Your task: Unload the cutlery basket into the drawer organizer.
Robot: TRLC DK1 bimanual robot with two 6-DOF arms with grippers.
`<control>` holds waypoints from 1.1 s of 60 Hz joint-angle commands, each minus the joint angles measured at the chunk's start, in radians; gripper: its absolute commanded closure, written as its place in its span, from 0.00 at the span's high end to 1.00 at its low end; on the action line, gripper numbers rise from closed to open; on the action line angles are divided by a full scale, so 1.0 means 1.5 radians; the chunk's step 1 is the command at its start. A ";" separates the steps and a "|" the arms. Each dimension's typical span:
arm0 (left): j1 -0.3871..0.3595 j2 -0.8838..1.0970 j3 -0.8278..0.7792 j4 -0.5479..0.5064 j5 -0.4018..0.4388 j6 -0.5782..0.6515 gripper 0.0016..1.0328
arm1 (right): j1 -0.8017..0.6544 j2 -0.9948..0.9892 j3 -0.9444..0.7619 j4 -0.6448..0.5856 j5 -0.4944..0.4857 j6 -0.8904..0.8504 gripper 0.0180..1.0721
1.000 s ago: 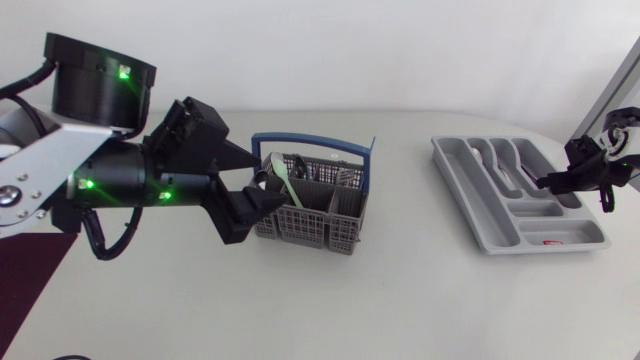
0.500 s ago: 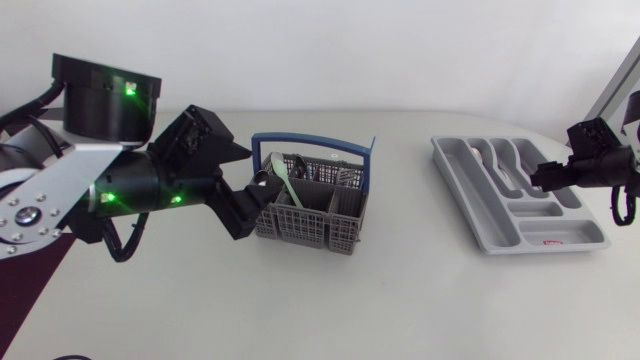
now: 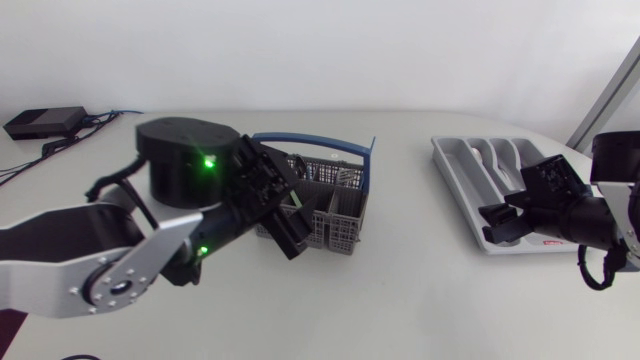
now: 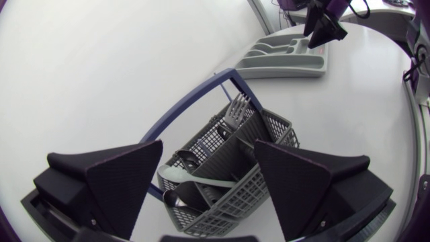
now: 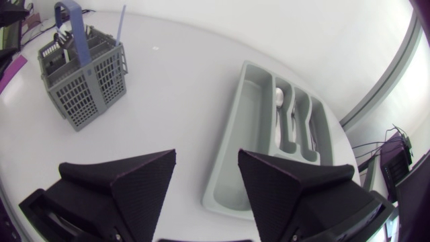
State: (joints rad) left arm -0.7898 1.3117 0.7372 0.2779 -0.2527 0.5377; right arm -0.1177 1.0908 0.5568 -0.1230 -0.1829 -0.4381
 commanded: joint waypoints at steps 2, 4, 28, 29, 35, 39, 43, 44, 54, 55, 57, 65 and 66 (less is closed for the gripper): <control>-0.037 0.068 -0.014 0.053 -0.041 0.033 0.90 | 0.024 -0.019 -0.030 0.002 0.010 0.024 0.65; -0.045 0.089 -0.010 0.072 -0.056 0.034 0.90 | 0.027 -0.019 -0.033 0.002 0.011 0.024 0.65; -0.101 0.288 0.073 0.254 -0.217 0.078 0.81 | 0.028 -0.016 -0.049 0.012 0.008 0.017 0.65; -0.102 0.293 0.075 0.261 -0.221 0.078 0.81 | 0.028 -0.016 -0.050 0.012 0.008 0.016 0.65; -0.101 0.326 0.096 0.290 -0.243 0.078 0.78 | 0.021 -0.015 -0.053 0.022 0.006 0.013 0.65; -0.100 0.340 0.108 0.304 -0.250 0.078 0.74 | 0.015 -0.013 -0.055 0.024 0.002 0.010 0.65; -0.096 0.356 0.123 0.318 -0.263 0.078 0.71 | 0.010 -0.010 -0.057 0.031 0.001 0.007 0.65; -0.095 0.360 0.128 0.318 -0.264 0.079 0.71 | 0.009 -0.010 -0.057 0.031 0.001 0.006 0.65; -0.083 0.395 0.161 0.343 -0.283 0.084 0.63 | -0.005 -0.005 -0.061 0.037 -0.010 0.000 0.65; -0.082 0.398 0.163 0.345 -0.284 0.084 0.63 | -0.007 -0.005 -0.062 0.039 -0.011 0.000 0.65; -0.082 0.404 0.166 0.353 -0.289 0.084 0.62 | -0.011 -0.004 -0.064 0.040 -0.013 -0.001 0.65; -0.083 0.424 0.171 0.386 -0.300 0.094 0.53 | -0.018 -0.002 -0.068 0.046 -0.016 -0.006 0.65; -0.083 0.426 0.171 0.387 -0.301 0.094 0.53 | -0.019 -0.002 -0.068 0.046 -0.016 -0.006 0.65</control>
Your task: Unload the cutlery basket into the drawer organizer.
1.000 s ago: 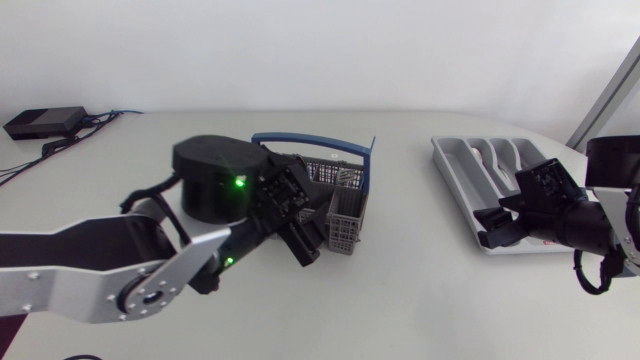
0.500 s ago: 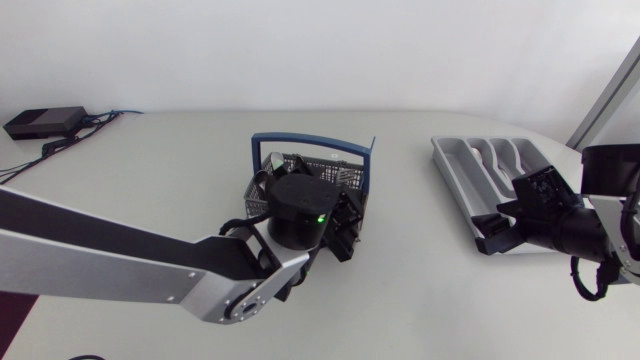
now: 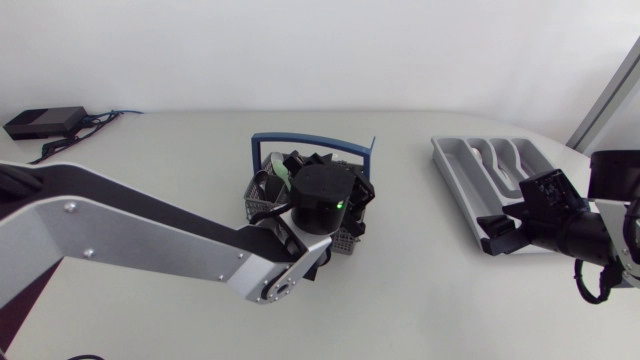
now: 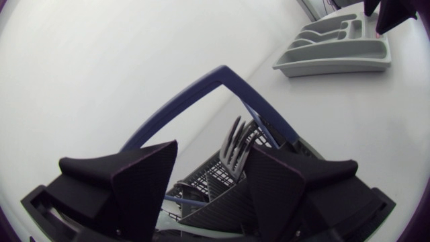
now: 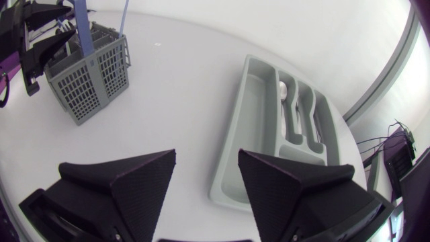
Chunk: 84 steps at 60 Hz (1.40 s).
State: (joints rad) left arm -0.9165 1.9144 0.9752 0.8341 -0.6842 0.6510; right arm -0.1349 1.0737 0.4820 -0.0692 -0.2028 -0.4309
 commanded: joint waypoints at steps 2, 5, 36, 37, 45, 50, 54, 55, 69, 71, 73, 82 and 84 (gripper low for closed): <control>0.001 0.030 0.015 0.021 -0.014 0.019 0.52 | -0.009 0.008 -0.019 0.010 -0.004 -0.011 0.65; -0.001 0.036 0.015 0.035 -0.020 0.023 0.48 | -0.010 0.008 -0.020 0.010 -0.005 -0.012 0.65; 0.001 0.042 -0.025 0.107 -0.033 0.051 0.13 | -0.010 0.006 -0.028 0.012 -0.007 -0.014 0.65; 0.003 0.040 -0.026 0.107 -0.033 0.050 0.13 | -0.010 0.007 -0.028 0.012 -0.007 -0.014 0.65; 0.017 0.025 -0.038 0.108 -0.031 0.046 0.10 | -0.009 0.006 -0.029 0.012 -0.007 -0.015 0.65; 0.021 0.009 -0.047 0.108 -0.025 0.046 0.05 | -0.009 0.006 -0.029 0.012 -0.007 -0.015 0.65; 0.020 -0.006 -0.056 0.108 -0.020 0.045 0.03 | -0.009 0.006 -0.030 0.012 -0.007 -0.015 0.65; 0.020 -0.008 -0.057 0.108 -0.019 0.045 0.03 | -0.009 0.005 -0.030 0.012 -0.007 -0.015 0.65; 0.005 -0.068 -0.083 0.108 -0.008 0.059 0.03 | -0.004 0.005 -0.028 0.013 -0.007 -0.014 0.65; 0.004 -0.076 -0.088 0.108 -0.005 0.061 0.03 | -0.004 0.005 -0.028 0.013 -0.007 -0.014 0.65; 0.003 -0.084 -0.092 0.108 -0.005 0.063 0.03 | -0.004 0.004 -0.029 0.013 -0.007 -0.014 0.65; -0.005 -0.130 -0.118 0.108 0.007 0.070 0.03 | -0.003 -0.002 -0.028 0.008 -0.007 -0.014 0.65; -0.006 -0.139 -0.125 0.107 0.011 0.071 0.03 | -0.003 -0.004 -0.028 0.006 -0.007 -0.014 0.65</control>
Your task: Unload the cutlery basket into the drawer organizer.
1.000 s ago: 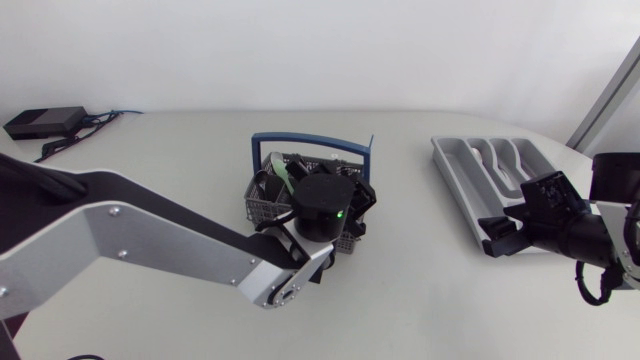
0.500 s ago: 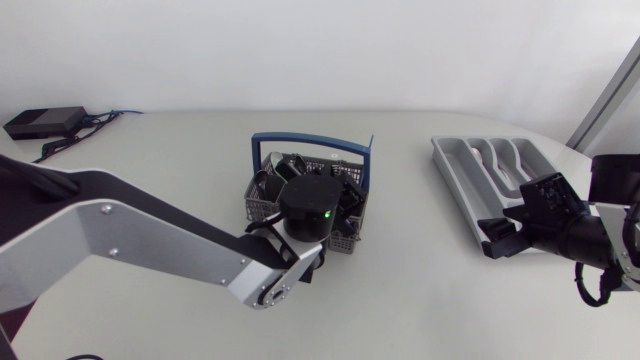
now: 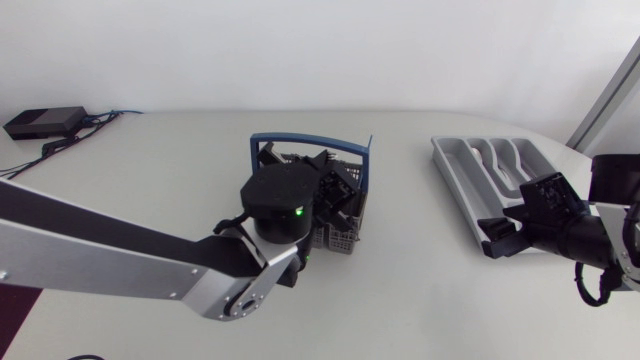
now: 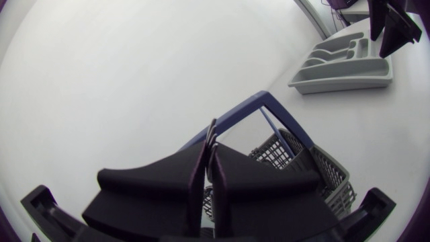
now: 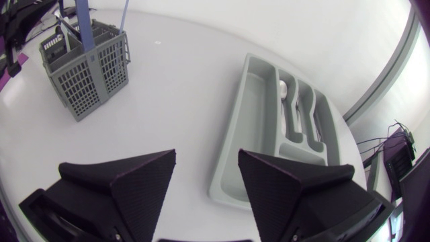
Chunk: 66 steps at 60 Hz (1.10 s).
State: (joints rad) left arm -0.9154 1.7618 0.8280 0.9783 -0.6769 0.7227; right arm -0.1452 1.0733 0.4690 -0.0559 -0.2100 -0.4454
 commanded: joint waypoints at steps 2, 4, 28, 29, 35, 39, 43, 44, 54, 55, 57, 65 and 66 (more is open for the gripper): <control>-0.007 -0.047 -0.031 0.012 0.006 0.024 0.03 | 0.006 -0.006 -0.019 -0.004 -0.001 -0.005 0.65; -0.009 -0.057 -0.038 0.012 0.007 0.026 0.03 | 0.008 -0.007 -0.019 -0.005 -0.001 -0.004 0.65; -0.022 -0.196 -0.098 0.008 0.026 0.045 0.03 | 0.029 -0.026 -0.013 -0.023 0.003 0.004 0.65; -0.023 -0.205 -0.099 0.008 0.026 0.045 0.03 | 0.031 -0.028 -0.013 -0.024 0.003 0.005 0.65; -0.027 -0.248 -0.103 0.005 0.027 0.053 0.03 | 0.039 -0.040 -0.010 -0.034 0.003 0.009 0.65; -0.031 -0.280 -0.099 -0.002 0.029 0.053 0.03 | 0.048 -0.056 -0.009 -0.043 -0.001 0.010 0.65; -0.044 -0.310 -0.093 -0.021 0.033 0.057 0.03 | 0.060 -0.082 -0.009 -0.059 -0.014 0.010 0.65; -0.047 -0.322 -0.091 -0.032 0.037 0.057 0.03 | 0.063 -0.093 -0.009 -0.065 -0.023 0.010 0.65; -0.065 -0.386 -0.051 -0.205 0.066 -0.023 0.03 | 0.110 -0.152 0.004 -0.115 -0.055 0.026 0.65; -0.065 -0.390 -0.046 -0.222 0.068 -0.031 0.03 | 0.115 -0.155 0.004 -0.118 -0.057 0.027 0.65; -0.065 -0.397 -0.041 -0.245 0.074 -0.047 0.03 | 0.127 -0.162 0.006 -0.125 -0.062 0.031 0.65; -0.059 -0.418 -0.008 -0.355 0.116 -0.115 0.03 | 0.171 -0.205 0.011 -0.153 -0.095 0.054 0.65; -0.058 -0.419 -0.002 -0.371 0.123 -0.125 0.03 | 0.182 -0.212 0.014 -0.157 -0.095 0.058 0.65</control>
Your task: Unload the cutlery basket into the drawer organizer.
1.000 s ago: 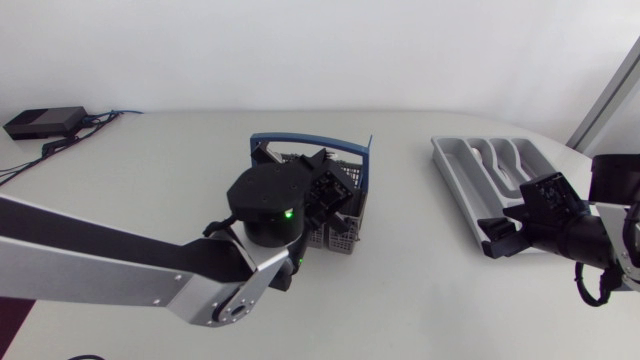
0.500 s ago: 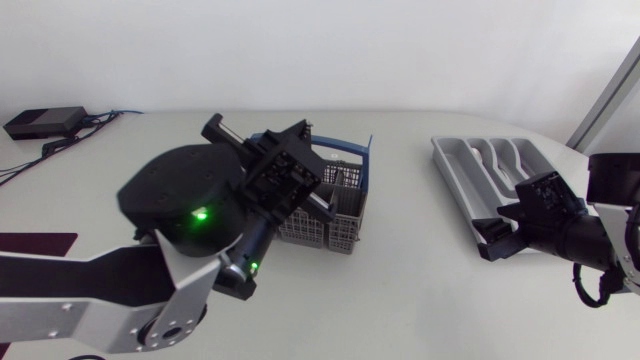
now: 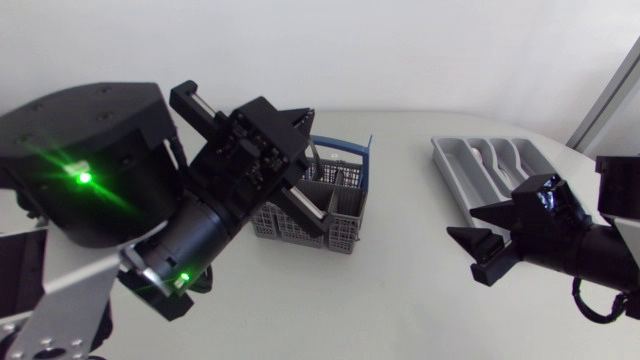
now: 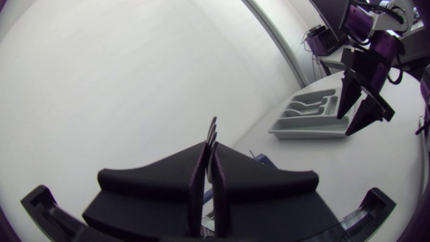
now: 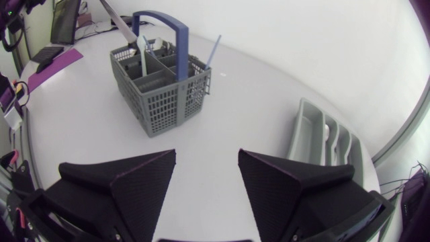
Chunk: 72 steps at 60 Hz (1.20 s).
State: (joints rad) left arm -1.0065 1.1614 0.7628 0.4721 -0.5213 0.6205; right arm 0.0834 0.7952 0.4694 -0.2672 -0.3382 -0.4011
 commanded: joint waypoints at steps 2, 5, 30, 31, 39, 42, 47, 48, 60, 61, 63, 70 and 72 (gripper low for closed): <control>0.006 -0.019 0.052 -0.063 0.034 -0.076 0.03 | 0.048 -0.037 0.016 -0.023 -0.011 0.033 0.65; 0.015 -0.020 0.067 -0.102 0.057 -0.103 0.03 | 0.071 -0.046 0.020 -0.029 -0.011 0.044 0.65; 0.089 0.030 0.163 -0.294 0.245 -0.278 0.03 | 0.257 -0.008 0.100 -0.019 -0.024 0.162 0.65; 0.092 0.033 0.166 -0.302 0.253 -0.284 0.03 | 0.263 -0.004 0.103 -0.014 -0.022 0.166 0.65; 0.109 0.051 0.183 -0.329 0.290 -0.310 0.03 | 0.313 0.049 0.145 0.009 0.021 0.183 0.65; 0.115 0.056 0.187 -0.334 0.303 -0.319 0.03 | 0.319 0.072 0.161 0.017 0.027 0.189 0.65; 0.128 0.065 0.196 -0.347 0.327 -0.336 0.03 | 0.331 0.116 0.185 0.032 0.035 0.196 0.62; 0.131 0.066 0.197 -0.351 0.334 -0.339 0.03 | 0.335 0.123 0.188 0.035 0.041 0.197 0.60; 0.159 0.077 0.210 -0.366 0.375 -0.358 0.03 | 0.358 0.198 0.227 0.057 0.066 0.203 0.59; 0.160 0.077 0.211 -0.368 0.378 -0.360 0.03 | 0.359 0.202 0.230 0.057 0.066 0.204 0.59; 0.162 0.078 0.213 -0.370 0.384 -0.364 0.03 | 0.360 0.211 0.235 0.058 0.067 0.204 0.59; 0.167 0.082 0.216 -0.374 0.396 -0.372 0.03 | 0.371 0.233 0.250 0.069 0.081 0.206 0.56; 0.167 0.083 0.215 -0.374 0.400 -0.372 0.03 | 0.374 0.238 0.254 0.072 0.085 0.206 0.55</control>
State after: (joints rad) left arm -0.7654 1.2667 1.0504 -0.0856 0.0578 0.0944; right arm 0.6281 1.1271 0.8169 -0.1776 -0.2260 -0.1139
